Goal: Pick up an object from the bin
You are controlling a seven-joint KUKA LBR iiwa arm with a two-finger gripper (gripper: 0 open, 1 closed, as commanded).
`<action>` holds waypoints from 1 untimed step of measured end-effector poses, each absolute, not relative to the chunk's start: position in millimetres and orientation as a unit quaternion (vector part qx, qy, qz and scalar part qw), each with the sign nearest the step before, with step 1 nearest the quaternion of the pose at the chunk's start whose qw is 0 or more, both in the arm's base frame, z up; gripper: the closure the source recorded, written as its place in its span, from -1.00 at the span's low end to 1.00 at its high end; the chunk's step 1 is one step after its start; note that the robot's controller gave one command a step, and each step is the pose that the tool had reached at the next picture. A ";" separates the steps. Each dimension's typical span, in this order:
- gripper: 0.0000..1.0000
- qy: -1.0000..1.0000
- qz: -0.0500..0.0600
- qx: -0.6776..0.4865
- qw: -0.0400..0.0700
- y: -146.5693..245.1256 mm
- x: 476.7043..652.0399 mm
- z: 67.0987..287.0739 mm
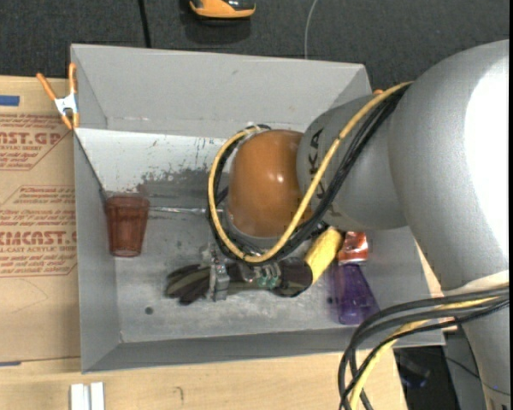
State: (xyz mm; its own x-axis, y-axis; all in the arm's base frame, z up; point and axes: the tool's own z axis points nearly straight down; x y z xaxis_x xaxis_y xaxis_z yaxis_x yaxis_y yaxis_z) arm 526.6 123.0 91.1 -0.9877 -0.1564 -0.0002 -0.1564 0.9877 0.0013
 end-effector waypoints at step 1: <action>1.00 0.995 0.000 -0.095 0.004 133.9 574.9 254.6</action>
Offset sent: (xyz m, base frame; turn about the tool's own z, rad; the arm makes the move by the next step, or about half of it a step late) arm 0.0000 0.0000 0.0000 0.0000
